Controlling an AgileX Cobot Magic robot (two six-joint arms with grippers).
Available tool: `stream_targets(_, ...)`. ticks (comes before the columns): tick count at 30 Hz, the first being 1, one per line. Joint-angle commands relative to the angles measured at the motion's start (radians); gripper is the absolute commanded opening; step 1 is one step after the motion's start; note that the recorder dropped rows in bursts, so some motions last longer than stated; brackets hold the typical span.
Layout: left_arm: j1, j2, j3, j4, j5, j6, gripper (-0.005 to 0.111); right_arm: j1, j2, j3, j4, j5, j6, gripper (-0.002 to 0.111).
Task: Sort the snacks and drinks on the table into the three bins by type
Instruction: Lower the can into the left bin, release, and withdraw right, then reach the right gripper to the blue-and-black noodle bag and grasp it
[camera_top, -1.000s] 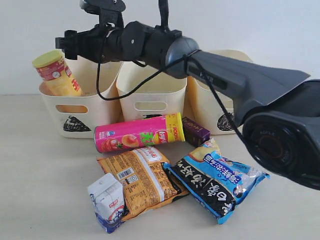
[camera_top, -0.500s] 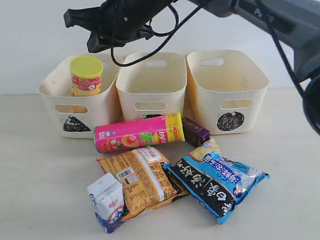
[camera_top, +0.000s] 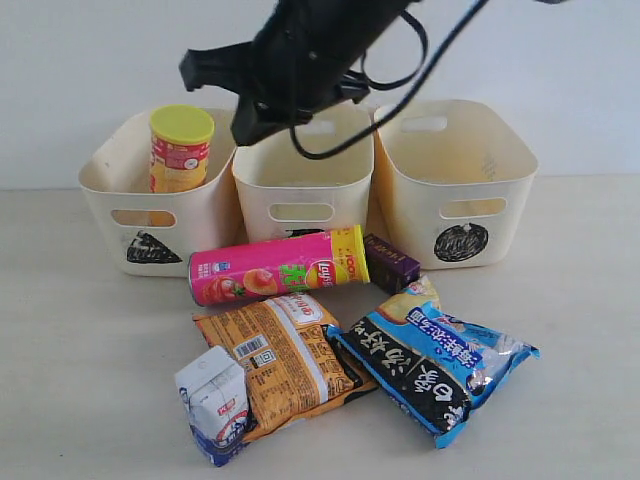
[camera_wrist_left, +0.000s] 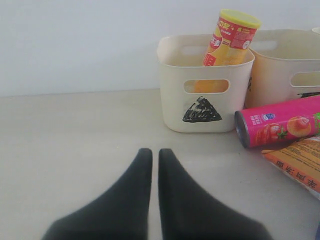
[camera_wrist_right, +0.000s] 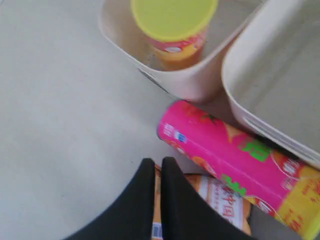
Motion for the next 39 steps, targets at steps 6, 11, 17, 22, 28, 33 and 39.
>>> stream_targets(6,-0.003,-0.003,0.004,-0.003,-0.003,0.003,0.004,-0.145,-0.410,0.780,0.211,-0.448,-0.011,0.000)
stream_targets(11,-0.003,-0.003,0.004,-0.003,-0.003,0.003,0.004,-0.157,-0.563,1.107,0.362,-0.642,0.005,0.000)
stream_targets(17,-0.003,-0.003,0.004,-0.003,-0.003,0.003,0.004,-0.157,-0.590,1.371,0.425,-0.756,0.138,0.000)
stream_targets(22,-0.003,-0.003,0.004,-0.003,-0.003,0.003,0.004,-0.235,-0.592,1.437,0.427,-0.723,0.178,0.000)
stream_targets(28,-0.003,-0.003,0.004,-0.003,-0.003,0.003,0.004,-0.561,-0.592,1.393,0.624,-0.334,-0.296,0.000)
stream_targets(33,-0.003,-0.003,0.004,-0.003,-0.003,0.003,0.004,-0.866,-0.517,1.391,0.954,0.095,-0.829,0.000)
stream_targets(39,-0.003,-0.003,0.004,-0.003,-0.003,0.003,0.004,-0.972,-0.380,1.425,1.111,0.154,-0.960,0.000)
